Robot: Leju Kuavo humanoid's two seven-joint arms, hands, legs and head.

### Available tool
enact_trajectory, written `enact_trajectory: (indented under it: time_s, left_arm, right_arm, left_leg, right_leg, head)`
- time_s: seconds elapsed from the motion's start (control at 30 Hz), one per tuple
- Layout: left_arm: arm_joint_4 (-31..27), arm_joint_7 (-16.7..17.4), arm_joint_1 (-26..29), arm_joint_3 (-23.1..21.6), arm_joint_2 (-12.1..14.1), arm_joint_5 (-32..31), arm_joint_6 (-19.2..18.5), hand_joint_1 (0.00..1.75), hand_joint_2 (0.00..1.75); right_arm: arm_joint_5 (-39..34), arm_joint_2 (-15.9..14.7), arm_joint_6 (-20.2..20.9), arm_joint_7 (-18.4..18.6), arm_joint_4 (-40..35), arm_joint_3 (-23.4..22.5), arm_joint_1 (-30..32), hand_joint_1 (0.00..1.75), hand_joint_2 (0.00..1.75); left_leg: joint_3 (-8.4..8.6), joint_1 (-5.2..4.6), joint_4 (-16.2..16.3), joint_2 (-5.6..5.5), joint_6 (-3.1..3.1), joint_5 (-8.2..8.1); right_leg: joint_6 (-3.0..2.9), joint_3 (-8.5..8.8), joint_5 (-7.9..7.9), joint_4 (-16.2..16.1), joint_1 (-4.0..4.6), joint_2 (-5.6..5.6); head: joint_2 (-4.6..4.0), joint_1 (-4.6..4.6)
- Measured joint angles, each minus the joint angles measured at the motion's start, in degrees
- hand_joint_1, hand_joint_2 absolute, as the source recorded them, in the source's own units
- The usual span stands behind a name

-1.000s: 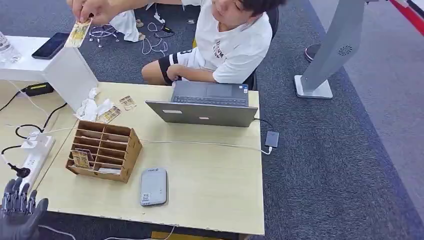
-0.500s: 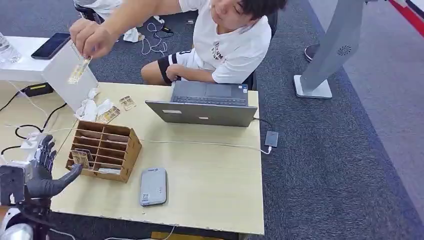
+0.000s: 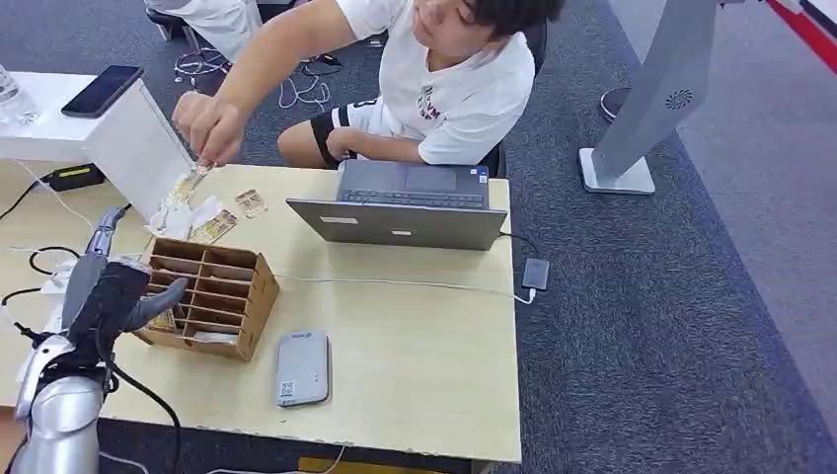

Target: Pass the card to the sensor for recognition and then transmit it.

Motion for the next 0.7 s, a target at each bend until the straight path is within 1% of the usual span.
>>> enact_trajectory:
  time_s: [0.13,0.27,0.47,0.7]
  left_arm:
    - [0.04,1.53,-0.69,-3.59,2.64,-6.97,3.41,0.0,1.75]
    - [0.0,2.85,-0.67,-6.26,5.12,-13.57,6.89,0.0,1.75]
    - [-1.22,5.18,-0.42,-11.37,9.13,-24.24,11.87,0.0,1.75]
    - [-2.53,7.39,-0.33,-16.42,12.19,-36.13,16.57,0.0,1.75]
  right_arm:
    - [1.2,0.28,0.57,0.68,0.11,0.0,-0.06,0.0,1.75]
    - [2.47,0.44,0.57,1.4,0.33,0.0,-0.07,0.0,1.75]
    - [4.43,0.79,0.72,3.23,0.52,0.2,-0.19,0.0,1.75]
    - [6.79,1.44,0.76,4.94,0.81,0.44,-0.26,0.0,1.75]
  left_leg:
    - [-0.01,0.0,0.0,0.0,0.0,0.0]
    - [-0.03,0.0,0.0,-0.01,0.0,0.0]
    - [-0.03,0.0,0.0,-0.02,0.01,0.01]
    - [-0.04,0.0,0.0,-0.02,0.01,0.02]
  right_leg:
    - [0.0,0.01,0.0,0.03,0.0,0.0]
    - [0.0,-0.01,0.0,0.03,0.0,-0.01]
    - [0.0,-0.01,0.0,0.03,0.0,-0.01]
    - [0.0,-0.01,0.0,0.03,0.0,-0.01]
  head:
    - [0.0,0.0]
    - [0.0,0.0]
    - [0.0,0.0]
    - [0.0,0.0]
